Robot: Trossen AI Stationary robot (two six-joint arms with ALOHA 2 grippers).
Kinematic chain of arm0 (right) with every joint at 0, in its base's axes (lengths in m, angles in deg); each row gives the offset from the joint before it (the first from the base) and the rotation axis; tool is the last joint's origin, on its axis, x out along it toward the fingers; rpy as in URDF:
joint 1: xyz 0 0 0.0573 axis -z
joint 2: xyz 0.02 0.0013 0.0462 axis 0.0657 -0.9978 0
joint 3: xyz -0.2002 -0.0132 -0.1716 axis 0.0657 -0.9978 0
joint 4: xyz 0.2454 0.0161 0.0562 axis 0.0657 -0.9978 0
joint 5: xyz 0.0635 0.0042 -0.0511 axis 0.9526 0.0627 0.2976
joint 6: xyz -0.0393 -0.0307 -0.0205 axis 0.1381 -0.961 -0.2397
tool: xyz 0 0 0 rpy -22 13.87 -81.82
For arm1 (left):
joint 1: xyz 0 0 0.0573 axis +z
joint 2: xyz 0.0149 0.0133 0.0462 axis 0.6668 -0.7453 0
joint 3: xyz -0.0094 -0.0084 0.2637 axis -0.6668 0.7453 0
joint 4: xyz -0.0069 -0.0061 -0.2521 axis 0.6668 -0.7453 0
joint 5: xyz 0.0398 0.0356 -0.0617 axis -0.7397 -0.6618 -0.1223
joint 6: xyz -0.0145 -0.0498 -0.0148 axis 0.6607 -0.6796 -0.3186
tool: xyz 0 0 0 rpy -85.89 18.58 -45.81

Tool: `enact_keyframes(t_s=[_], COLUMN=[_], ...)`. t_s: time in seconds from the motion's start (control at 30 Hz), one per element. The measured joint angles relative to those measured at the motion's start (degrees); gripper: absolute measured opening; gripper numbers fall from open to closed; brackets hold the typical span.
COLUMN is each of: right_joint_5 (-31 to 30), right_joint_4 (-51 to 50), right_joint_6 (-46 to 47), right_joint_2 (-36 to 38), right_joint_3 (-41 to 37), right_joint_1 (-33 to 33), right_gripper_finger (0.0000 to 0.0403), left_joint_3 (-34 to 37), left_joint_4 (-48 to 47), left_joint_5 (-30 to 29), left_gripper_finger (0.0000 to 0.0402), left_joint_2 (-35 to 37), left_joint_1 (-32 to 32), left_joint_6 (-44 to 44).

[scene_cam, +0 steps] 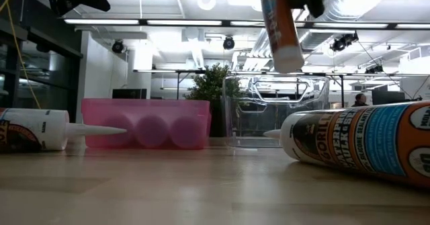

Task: Pick & place silicon tubes, Sealant and Lysol wipes
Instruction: Put the right orange sealant into the transparent bin

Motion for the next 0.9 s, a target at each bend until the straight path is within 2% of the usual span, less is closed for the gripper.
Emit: enact_keyframes(t_s=[0.1,0.2,0.43,0.57,0.7,0.9], right_joint_5=[6.0,7.3,-2.3,-4.6,-9.9,-16.2], right_joint_4=[0.1,0.9,3.4,7.3,11.9,13.9], right_joint_6=[-2.9,-4.5,-2.2,0.5,2.5,4.9], right_joint_2=[-0.1,-0.1,-2.2,-7.1,-13.0,-18.9], right_joint_3=[0.0,0.0,0.0,0.0,0.0,0.0], right_joint_1=[4.2,7.5,11.8,12.5,12.5,12.5], right_gripper_finger=[0.0207,0.0207,0.0207,0.0207,0.0207,0.0207], left_joint_3=[0.0,0.0,0.0,0.0,0.0,0.0], left_joint_4=[-0.2,-0.7,-2.7,-3.1,-2.9,-3.0], left_joint_5=[-1.2,-2.1,-6.7,-11.3,-15.9,-16.2], left_gripper_finger=[0.0,0.0,0.0,0.0,0.0,0.0], left_joint_2=[0.0,0.0,0.0,0.0,0.0,-0.3], left_joint_1=[0.0,0.0,0.0,0.0,0.0,0.0], left_joint_6=[0.0,-0.1,-3.0,-3.0,-4.3,-5.9])
